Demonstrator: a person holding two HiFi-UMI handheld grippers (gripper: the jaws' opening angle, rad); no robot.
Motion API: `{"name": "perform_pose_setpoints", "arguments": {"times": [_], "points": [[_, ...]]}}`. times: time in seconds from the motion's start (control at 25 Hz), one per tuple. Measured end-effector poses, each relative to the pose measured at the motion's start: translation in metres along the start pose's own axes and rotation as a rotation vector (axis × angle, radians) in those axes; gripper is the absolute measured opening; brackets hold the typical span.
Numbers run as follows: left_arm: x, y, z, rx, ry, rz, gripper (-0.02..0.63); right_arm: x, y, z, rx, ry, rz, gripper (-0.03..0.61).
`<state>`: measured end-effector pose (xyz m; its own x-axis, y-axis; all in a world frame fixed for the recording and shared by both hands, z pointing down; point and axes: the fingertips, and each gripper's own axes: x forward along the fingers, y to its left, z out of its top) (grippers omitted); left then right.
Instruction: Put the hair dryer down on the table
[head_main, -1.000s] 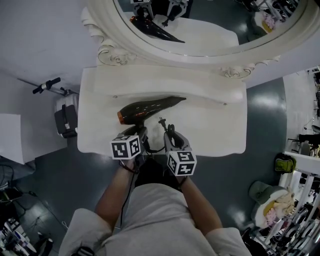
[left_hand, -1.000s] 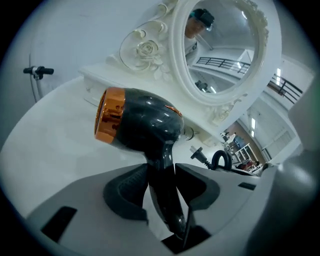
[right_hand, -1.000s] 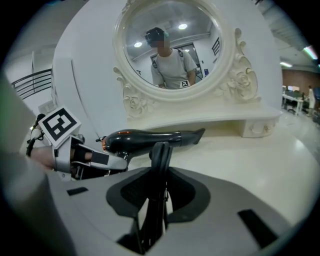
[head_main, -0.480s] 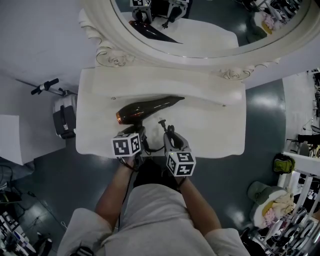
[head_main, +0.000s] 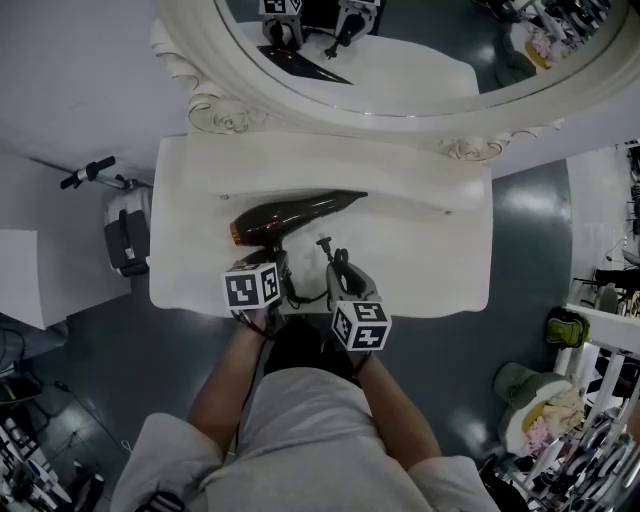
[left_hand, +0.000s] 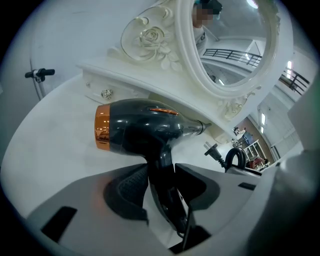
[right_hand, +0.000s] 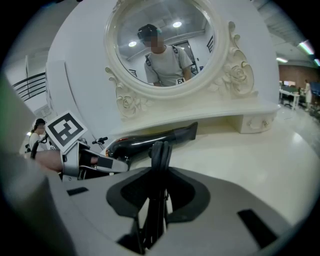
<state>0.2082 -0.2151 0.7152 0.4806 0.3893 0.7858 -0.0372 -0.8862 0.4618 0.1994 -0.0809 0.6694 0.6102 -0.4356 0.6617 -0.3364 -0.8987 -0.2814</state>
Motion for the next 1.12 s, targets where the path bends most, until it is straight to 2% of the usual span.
{"name": "perform_pose_setpoints", "arguments": {"times": [0.84, 1.12], "points": [[0.002, 0.000, 0.001, 0.038, -0.015, 0.031, 0.170, 0.003, -0.009, -0.005, 0.060, 0.007, -0.015, 0.094], [-0.007, 0.001, 0.000, 0.015, -0.035, 0.006, 0.170, 0.004, -0.010, -0.005, 0.061, 0.005, -0.028, 0.094]]}}
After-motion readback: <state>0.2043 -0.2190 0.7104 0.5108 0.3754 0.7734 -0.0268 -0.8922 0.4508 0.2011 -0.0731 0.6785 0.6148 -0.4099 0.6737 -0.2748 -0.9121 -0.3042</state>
